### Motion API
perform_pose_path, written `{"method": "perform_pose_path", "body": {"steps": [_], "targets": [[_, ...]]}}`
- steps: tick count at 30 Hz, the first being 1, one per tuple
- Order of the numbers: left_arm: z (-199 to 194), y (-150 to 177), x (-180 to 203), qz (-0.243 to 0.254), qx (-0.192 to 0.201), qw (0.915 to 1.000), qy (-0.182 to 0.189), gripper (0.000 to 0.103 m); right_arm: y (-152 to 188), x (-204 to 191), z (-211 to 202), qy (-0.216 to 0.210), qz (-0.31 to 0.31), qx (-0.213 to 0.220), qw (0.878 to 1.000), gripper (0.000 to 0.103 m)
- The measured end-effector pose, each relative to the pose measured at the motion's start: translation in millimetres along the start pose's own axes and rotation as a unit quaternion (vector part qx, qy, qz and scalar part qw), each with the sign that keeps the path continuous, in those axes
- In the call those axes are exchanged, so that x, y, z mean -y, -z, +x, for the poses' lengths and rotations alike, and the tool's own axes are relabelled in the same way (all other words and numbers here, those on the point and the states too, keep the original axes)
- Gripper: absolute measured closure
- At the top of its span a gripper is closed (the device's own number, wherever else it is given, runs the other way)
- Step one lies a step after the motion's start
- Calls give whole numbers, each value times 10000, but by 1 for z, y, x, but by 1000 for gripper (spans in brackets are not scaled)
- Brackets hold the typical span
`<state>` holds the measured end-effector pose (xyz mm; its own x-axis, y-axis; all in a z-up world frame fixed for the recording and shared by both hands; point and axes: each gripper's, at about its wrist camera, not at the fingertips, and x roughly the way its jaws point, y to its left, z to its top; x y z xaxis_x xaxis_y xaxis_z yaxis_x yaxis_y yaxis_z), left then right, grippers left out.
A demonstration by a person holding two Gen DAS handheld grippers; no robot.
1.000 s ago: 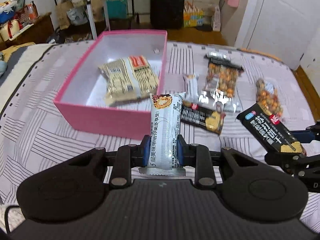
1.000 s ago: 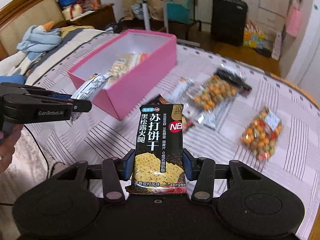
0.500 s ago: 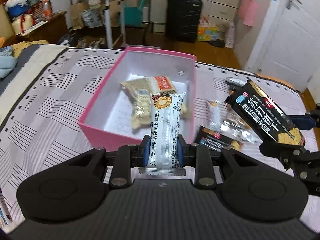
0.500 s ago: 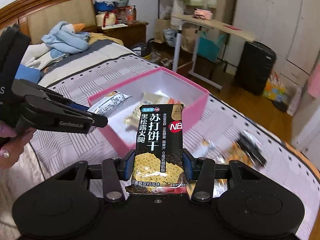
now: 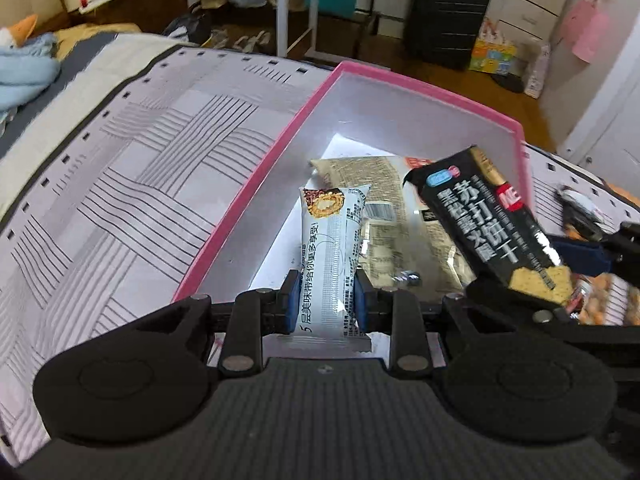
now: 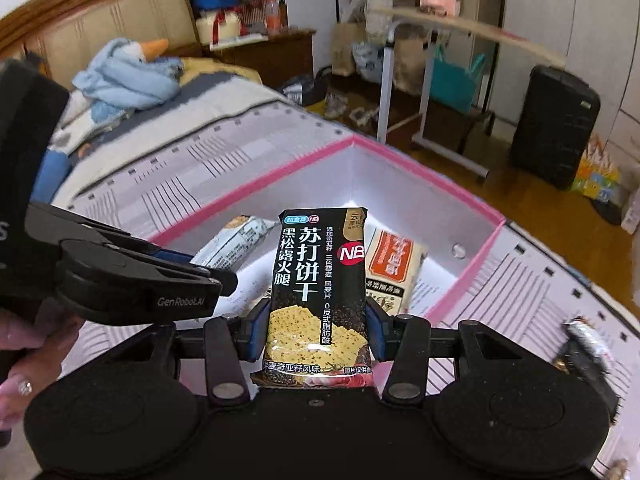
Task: Organize snacks
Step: 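Lower the wafer bar and cracker pack into the pink box and open both tools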
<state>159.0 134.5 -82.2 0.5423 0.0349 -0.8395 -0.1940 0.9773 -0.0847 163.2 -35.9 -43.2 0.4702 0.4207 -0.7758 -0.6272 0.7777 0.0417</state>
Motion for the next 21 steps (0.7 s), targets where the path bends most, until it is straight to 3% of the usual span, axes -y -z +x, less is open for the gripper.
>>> {"method": "perform_pose_path", "body": {"steps": [6, 9, 13, 21], "targets": [[28, 7, -10, -114, -160, 9998, 66, 75, 5, -1, 28, -89, -34, -248, 9996, 50], [29, 10, -7, 45, -17, 10000, -48, 74, 8, -4, 26, -267, -89, -265, 9993, 45], [19, 14, -2, 326, 197, 9991, -190, 55, 12, -3, 14, -268, -24, -366, 9990, 33], [-32, 9, -8, 345, 265, 9986, 312, 48, 33, 11, -83, -212, 135, 570, 9981, 33]]}}
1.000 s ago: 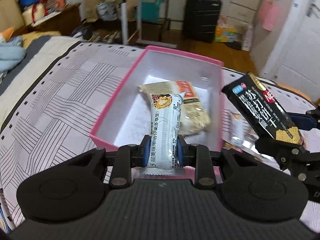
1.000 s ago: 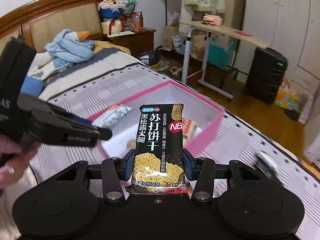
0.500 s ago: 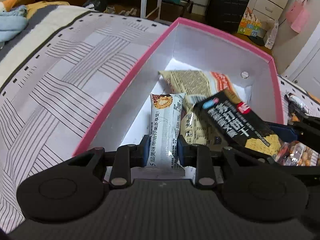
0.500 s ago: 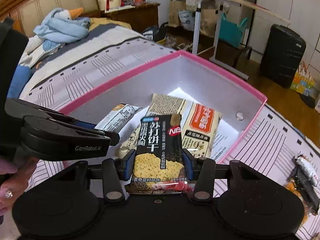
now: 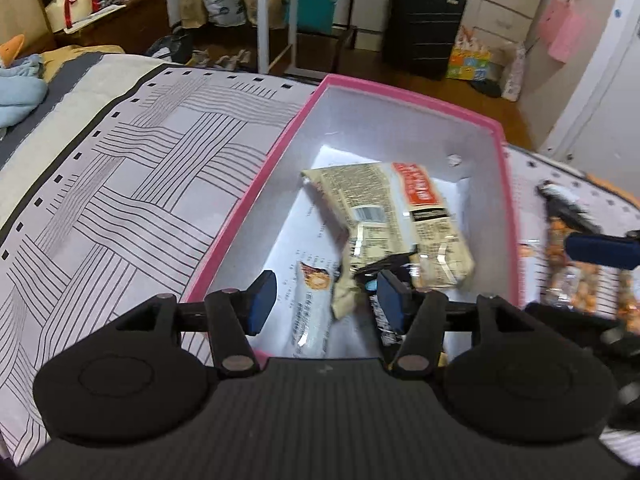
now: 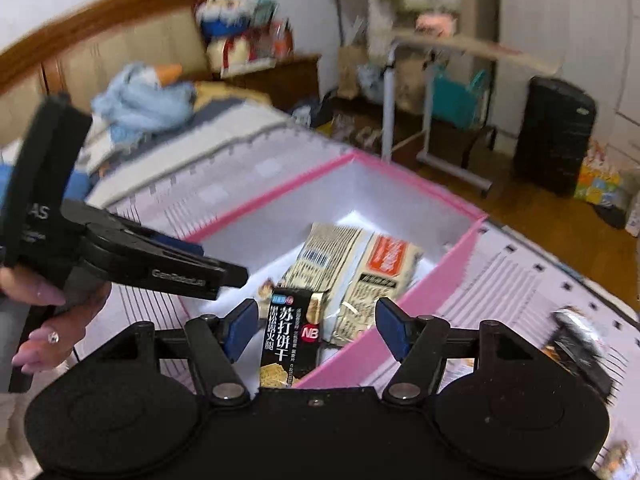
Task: Organize snacks
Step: 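Lower the wafer bar and cracker pack into the pink box and open both tools, then grasp a second black cracker pack with the left tool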
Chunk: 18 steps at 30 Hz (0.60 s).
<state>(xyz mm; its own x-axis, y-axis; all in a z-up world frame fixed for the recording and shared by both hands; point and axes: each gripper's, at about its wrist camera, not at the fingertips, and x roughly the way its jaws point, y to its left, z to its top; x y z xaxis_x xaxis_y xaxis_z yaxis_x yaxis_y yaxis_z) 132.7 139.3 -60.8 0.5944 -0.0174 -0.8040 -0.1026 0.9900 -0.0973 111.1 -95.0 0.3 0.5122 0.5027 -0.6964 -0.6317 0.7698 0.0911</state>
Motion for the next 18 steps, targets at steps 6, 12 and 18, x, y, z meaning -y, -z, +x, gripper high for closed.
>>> {"method": "perform_pose_path", "body": {"steps": [6, 12, 18], "targets": [[-48, 2, 15, 189, 114, 9984, 514, 48, 17, 12, -64, 349, -209, 206, 9990, 33], [-76, 13, 43, 361, 321, 9965, 679, 45, 43, 28, -98, 494, -63, 143, 9987, 33], [-74, 29, 89, 658, -18, 9929, 992, 44, 72, 42, -91, 394, -2, -139, 9991, 33]]}}
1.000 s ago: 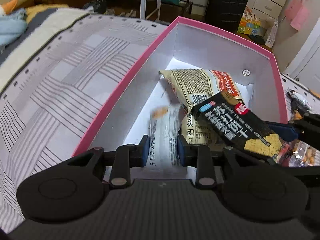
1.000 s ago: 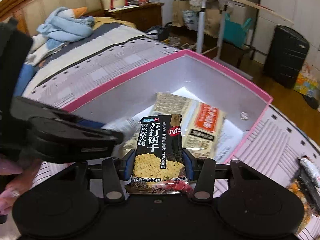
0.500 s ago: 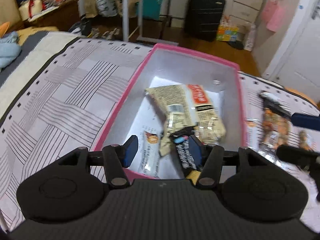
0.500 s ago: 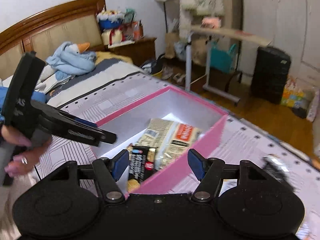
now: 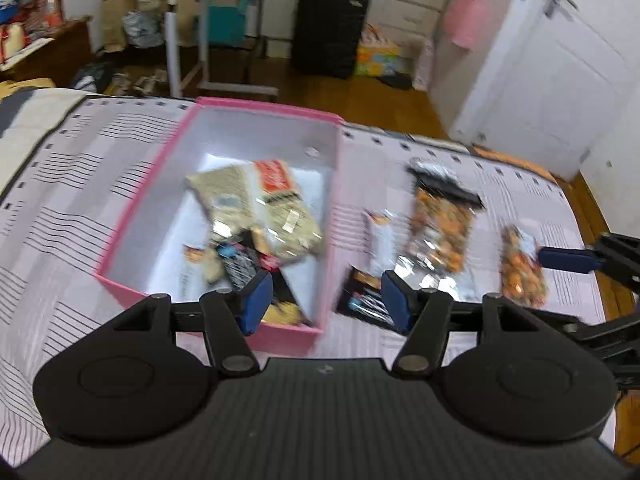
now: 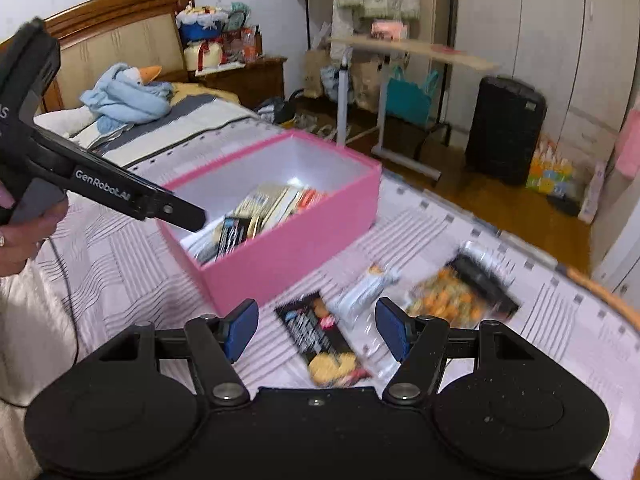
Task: Organize snacks
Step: 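Grasp a second black cracker pack with the left tool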
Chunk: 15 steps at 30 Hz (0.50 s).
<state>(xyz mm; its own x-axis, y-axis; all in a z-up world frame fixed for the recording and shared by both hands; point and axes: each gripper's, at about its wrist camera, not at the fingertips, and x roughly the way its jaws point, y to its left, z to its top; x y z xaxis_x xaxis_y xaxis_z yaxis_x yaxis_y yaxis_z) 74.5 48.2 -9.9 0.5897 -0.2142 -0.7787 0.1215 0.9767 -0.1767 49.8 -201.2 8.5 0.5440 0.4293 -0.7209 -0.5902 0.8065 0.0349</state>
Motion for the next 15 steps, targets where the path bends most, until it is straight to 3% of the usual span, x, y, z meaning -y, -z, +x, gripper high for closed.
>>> {"method": "perform_pose_path", "body": {"steps": [3, 6, 11, 15], "targets": [[13, 8, 23, 43, -168, 9997, 154, 44, 13, 0, 14, -208, -21, -25, 9998, 33], [28, 15, 41, -261, -98, 9994, 210, 44, 27, -1, 38, -440, -53, -56, 9990, 34], [76, 29, 61, -558, -309, 9979, 110, 48, 50, -1, 82, -290, -498, -210, 9981, 35], [109, 39, 58, -908, -294, 9954, 29, 48, 62, 12, 112, -348, -318, -262, 9985, 37]]}}
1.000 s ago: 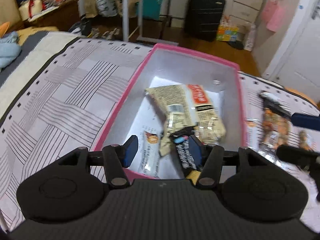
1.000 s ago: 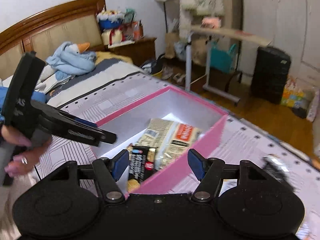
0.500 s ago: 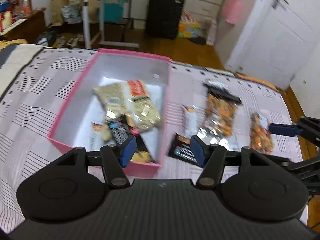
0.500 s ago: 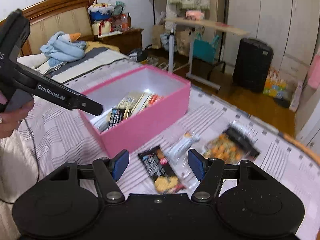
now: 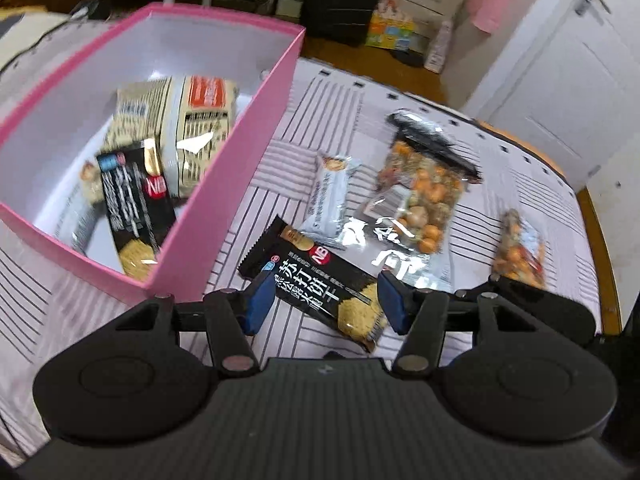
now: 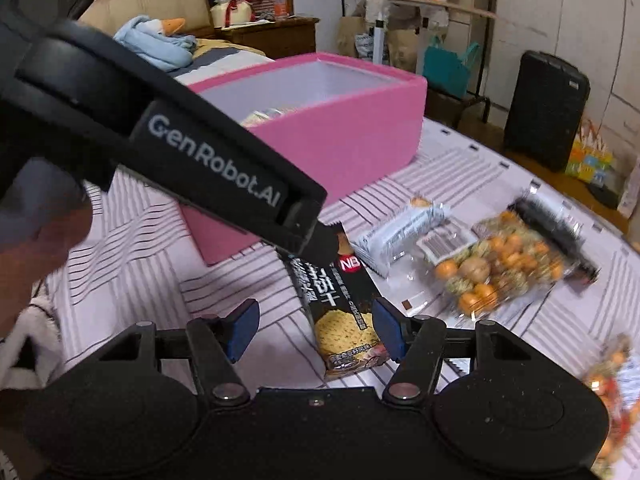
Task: Organize snacks
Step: 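Grasp a second black cracker pack with the left tool, then carry the cracker pack with the left tool into the pink box and release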
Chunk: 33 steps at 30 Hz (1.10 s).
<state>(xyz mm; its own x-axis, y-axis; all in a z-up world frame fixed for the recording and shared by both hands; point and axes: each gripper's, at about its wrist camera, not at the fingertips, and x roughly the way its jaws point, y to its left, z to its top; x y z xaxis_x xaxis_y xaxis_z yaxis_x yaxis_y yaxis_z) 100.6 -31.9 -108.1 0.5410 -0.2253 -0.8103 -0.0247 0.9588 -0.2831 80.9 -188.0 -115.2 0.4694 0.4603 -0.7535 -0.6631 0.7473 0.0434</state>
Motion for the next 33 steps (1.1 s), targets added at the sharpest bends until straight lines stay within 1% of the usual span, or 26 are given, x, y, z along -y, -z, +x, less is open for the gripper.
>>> {"method": "perform_pose_path", "body": {"steps": [2, 5, 6, 9, 10, 12, 15, 18, 21, 22, 24, 25, 26, 30, 33], "targets": [[15, 4, -1, -104, -16, 9999, -7, 48, 4, 2, 11, 51, -4, -34, 10000, 37], [31, 9, -1, -161, 28, 9998, -93, 48, 8, 3, 26, 275, -244, -84, 9993, 37], [36, 10, -1, -193, 20, 9997, -137, 48, 8, 3, 29, 307, -341, -77, 9989, 35], [50, 10, -6, -418, -114, 9990, -125, 48, 10, 8, 36, 262, -390, -148, 9988, 33], [54, 11, -8, -492, -163, 9986, -129, 48, 10, 12, 39, 197, -321, -211, 9991, 32], [61, 10, -9, -555, -244, 9981, -111, 48, 9, 19, 40, 55, -189, -164, 9997, 32], [68, 11, -10, -662, -320, 9973, -80, 48, 7, 20, 40, 70, -77, -166, 9998, 32], [70, 13, -13, -808, -324, 9962, -40, 46, 6, 17, 39, 134, 39, -187, 9997, 40], [69, 16, -14, -938, -383, 9948, 139, 46, 8, 11, 34, 173, 334, -254, 9990, 43], [69, 17, -14, -958, -364, 9946, 164, 48, 9, 9, 33, 188, 439, -246, 9986, 45], [68, 19, -12, -931, -325, 9950, 157, 48, 11, 7, 34, 197, 644, -242, 9974, 48], [67, 20, -11, -865, -308, 9957, 82, 57, 12, 7, 33, 198, 722, -245, 9969, 49], [66, 22, -9, -751, -285, 9968, 12, 58, 13, 6, 31, 210, 825, -259, 9960, 49], [60, 20, -7, -548, -408, 9977, 53, 60, 13, -1, 23, 281, 1258, -363, 9910, 49], [50, 20, -5, -385, -546, 9977, 106, 61, 11, -8, 14, 331, 1366, -439, 9891, 49]]}}
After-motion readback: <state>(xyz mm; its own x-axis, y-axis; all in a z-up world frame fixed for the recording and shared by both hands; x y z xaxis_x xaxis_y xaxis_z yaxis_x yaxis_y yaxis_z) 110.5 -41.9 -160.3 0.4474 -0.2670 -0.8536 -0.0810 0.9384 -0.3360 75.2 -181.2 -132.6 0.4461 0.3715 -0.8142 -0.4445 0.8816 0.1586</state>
